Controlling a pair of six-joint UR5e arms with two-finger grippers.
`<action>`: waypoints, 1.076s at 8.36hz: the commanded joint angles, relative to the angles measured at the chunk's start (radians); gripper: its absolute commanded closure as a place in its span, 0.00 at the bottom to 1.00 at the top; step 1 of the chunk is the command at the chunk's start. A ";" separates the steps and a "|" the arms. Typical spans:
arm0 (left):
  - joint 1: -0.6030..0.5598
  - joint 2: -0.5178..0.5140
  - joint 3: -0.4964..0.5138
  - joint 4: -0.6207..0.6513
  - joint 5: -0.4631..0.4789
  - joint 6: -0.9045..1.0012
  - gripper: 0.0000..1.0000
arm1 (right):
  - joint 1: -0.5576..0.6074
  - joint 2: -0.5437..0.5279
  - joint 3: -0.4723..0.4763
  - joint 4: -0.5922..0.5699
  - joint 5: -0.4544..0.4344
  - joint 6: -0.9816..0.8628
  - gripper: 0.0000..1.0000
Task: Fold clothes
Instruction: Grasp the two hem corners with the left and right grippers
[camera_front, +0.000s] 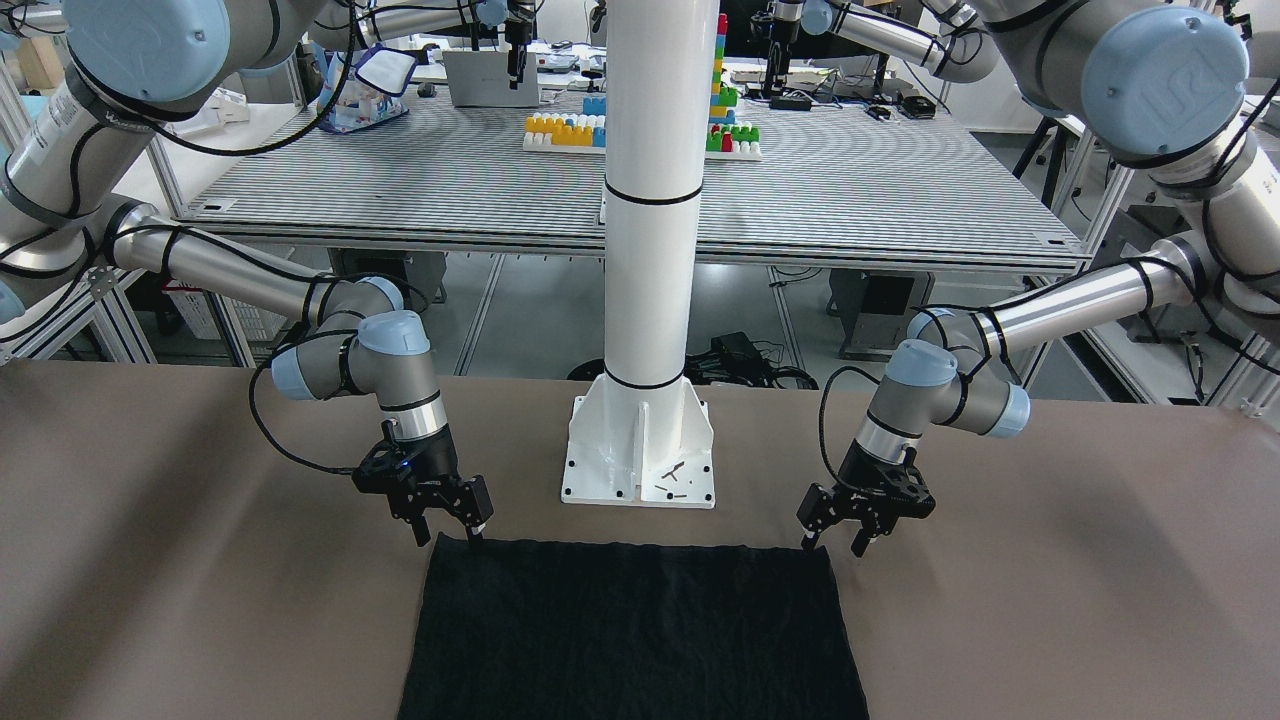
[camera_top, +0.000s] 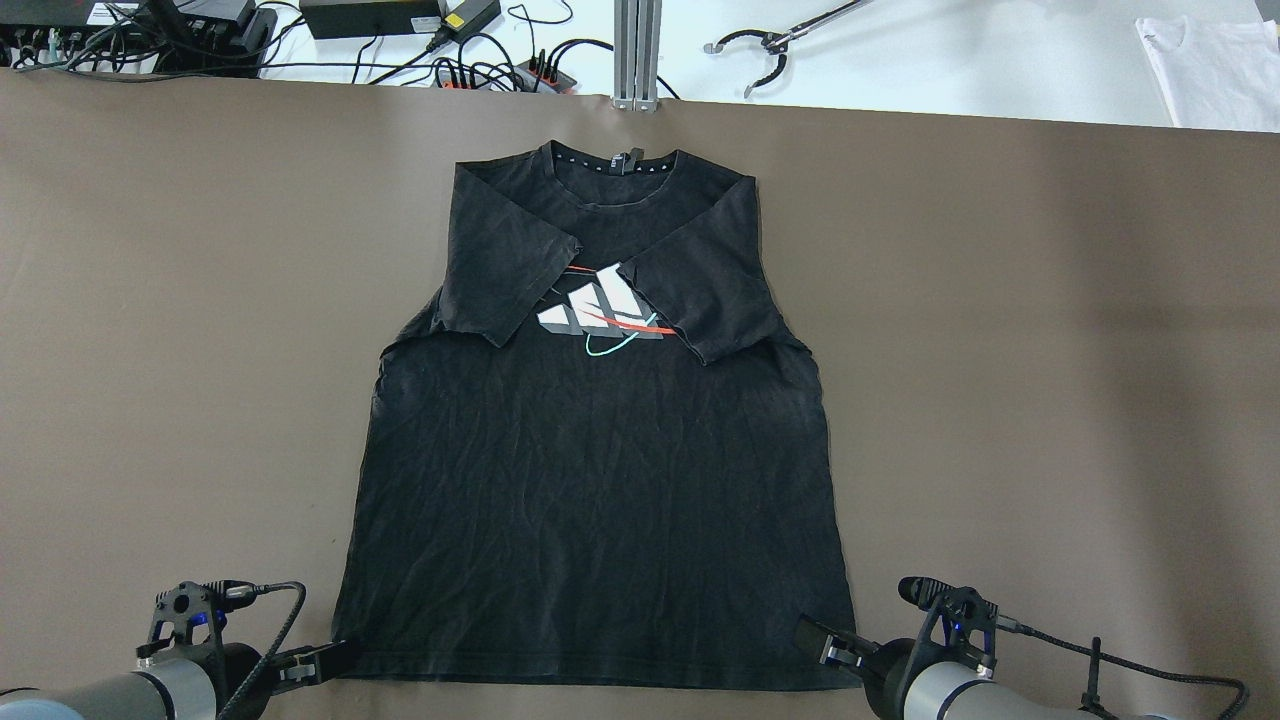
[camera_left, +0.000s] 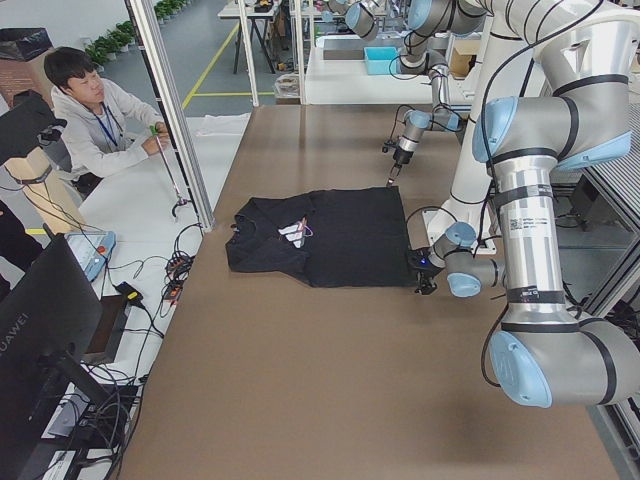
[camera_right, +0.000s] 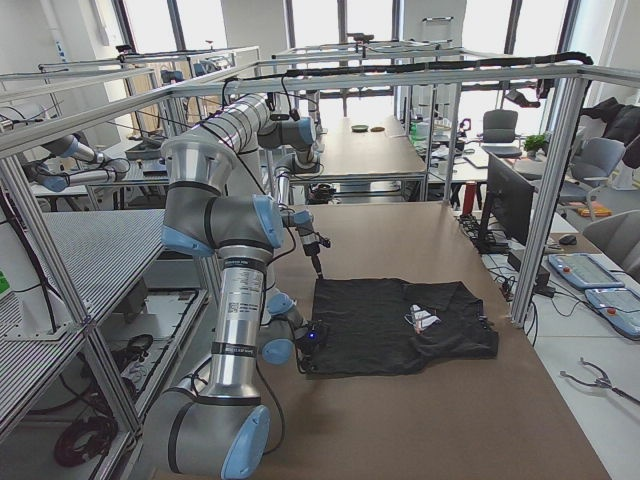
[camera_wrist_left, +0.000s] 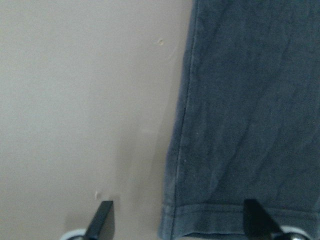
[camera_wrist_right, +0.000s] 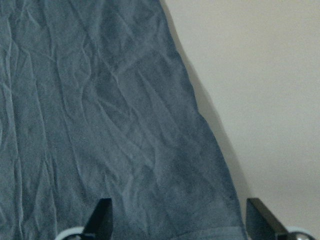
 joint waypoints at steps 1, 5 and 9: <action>0.004 0.001 0.003 0.000 0.007 0.021 0.38 | -0.001 0.002 0.002 0.001 0.000 0.000 0.06; 0.009 -0.004 0.003 0.002 0.002 0.030 0.38 | -0.001 0.004 0.003 0.001 0.000 0.000 0.05; 0.024 -0.010 0.005 0.002 0.005 0.029 0.57 | -0.001 0.004 0.003 -0.001 0.000 0.000 0.06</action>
